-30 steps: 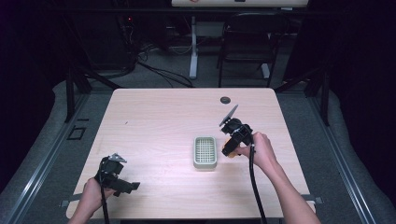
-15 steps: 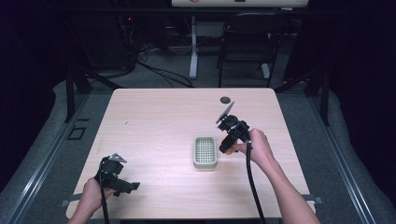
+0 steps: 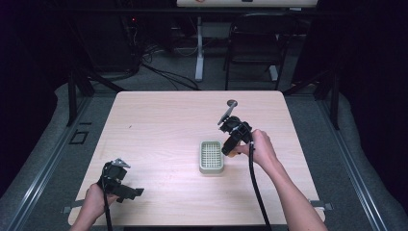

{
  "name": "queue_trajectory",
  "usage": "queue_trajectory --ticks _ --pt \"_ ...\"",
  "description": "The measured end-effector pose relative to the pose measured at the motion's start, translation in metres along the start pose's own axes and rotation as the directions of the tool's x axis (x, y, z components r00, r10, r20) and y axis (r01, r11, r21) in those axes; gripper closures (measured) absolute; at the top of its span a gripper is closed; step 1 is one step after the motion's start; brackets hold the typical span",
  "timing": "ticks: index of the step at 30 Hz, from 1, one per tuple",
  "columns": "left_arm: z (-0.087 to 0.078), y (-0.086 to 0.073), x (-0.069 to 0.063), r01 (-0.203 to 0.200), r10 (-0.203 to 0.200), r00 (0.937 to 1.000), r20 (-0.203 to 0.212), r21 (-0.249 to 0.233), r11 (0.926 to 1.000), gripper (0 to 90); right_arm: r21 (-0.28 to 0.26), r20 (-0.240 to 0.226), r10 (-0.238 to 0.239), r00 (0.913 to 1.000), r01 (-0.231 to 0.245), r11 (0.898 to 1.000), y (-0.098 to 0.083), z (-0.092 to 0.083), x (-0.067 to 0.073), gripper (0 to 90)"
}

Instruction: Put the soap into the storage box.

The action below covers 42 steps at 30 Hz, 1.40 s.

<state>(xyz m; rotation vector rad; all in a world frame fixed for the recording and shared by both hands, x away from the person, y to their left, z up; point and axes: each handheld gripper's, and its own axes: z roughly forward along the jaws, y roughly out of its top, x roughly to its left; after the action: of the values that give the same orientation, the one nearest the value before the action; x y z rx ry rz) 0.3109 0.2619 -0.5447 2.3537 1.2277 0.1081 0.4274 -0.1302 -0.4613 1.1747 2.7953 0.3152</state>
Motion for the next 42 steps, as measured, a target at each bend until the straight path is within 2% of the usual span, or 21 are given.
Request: queue_trajectory --ticks 9,25,38,42 --pt "0.000 0.000 -0.001 -0.004 0.004 1.0000 0.000 0.004 1.0000 0.0 -0.017 0.001 -0.011 0.9999 0.011 1.000 0.011 -0.001 0.007 26.6" --pt "0.001 0.001 -0.002 -0.006 0.006 1.0000 0.002 0.008 1.0000 0.0 -0.009 -0.001 -0.037 0.9993 0.037 0.999 0.026 0.000 0.015 26.6" --pt "0.001 0.000 -0.001 -0.007 0.007 1.0000 0.003 0.008 0.9999 0.0 0.002 -0.005 -0.066 0.9978 0.066 0.998 0.036 0.013 0.020 26.6" --pt "0.001 0.000 -0.001 -0.008 0.008 1.0000 0.004 0.010 0.9999 0.0 0.012 -0.018 -0.059 0.9981 0.059 0.998 0.039 0.019 0.023 26.6"
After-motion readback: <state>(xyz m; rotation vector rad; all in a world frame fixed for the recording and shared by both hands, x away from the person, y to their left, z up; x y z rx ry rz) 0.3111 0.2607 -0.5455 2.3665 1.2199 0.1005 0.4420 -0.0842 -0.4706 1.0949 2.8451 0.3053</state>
